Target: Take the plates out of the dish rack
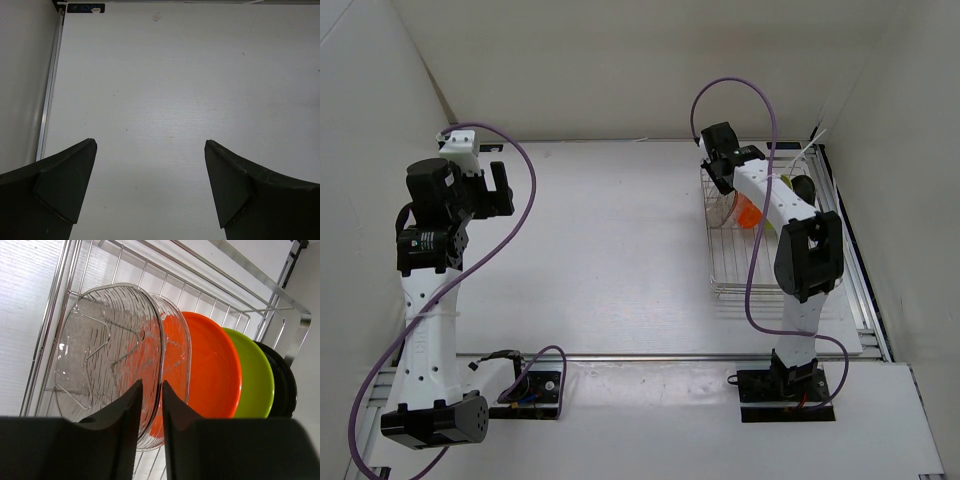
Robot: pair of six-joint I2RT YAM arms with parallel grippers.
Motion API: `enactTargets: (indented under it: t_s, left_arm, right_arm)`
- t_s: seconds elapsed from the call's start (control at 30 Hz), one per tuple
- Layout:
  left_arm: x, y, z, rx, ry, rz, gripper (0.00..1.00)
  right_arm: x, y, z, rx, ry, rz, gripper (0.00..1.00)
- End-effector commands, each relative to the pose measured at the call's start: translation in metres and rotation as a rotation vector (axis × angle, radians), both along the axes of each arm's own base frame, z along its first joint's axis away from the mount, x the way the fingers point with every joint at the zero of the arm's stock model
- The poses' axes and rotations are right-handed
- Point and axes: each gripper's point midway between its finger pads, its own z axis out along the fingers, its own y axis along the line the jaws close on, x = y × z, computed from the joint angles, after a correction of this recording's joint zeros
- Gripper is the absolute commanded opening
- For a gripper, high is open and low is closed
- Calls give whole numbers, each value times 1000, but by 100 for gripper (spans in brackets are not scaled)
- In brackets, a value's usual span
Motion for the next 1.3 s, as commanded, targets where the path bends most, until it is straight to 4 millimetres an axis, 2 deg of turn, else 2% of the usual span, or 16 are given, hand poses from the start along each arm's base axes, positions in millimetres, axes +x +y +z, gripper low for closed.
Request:
enactTargets:
  t_s: [0.0,0.1,0.17,0.4,0.47,0.8,0.83,0.9,0.93,0.97,1.17,1.27]
  left_arm:
    - [-3,1,5,11,-27,6,100]
    - [-3,1,5,11,-27,6,100]
    - [-5,1,4,19,-27,3,100]
    - [-4,1,2,19,-27,3,100]
    - [-4,1,2,19,-27,3,100]
    - [-4,1,2,19,-27,3,100]
    - [-4,1,2,19,-27,3,100]
    - [-5,1,4,19,-27,3,100]
    - [-5,1,4,19,-27,3,100]
    - [-5,1,8,20,-37,3,100]
    - [-4,1,15,20,-38,3,100]
    - [-1,0,21,18,-49,-6,100]
  right_arm:
    - [15,1,20,9,-78,-19,25]
    - [13,0,16,5,-70,-19,21]
    - [13,0,16,5,-70,-19,14]
    - [12,-6,15,-24,-71,-39,6]
    - [11,-6,13,-45,-75,-55,1]
    - [10,-12,20,-82,-97,-99,0]
    - [13,-13,34,-78,-135,-120,0]
    - [11,-12,42,-84,-149,-120,0]
    - [10,-16,56,-94,-183,-141,0]
    - [11,-18,61,-102,-196,-152,0]
    - [5,-27,127,-120,-315,-169,0]
    - [-5,-39,163,-147,-384,-184,0]
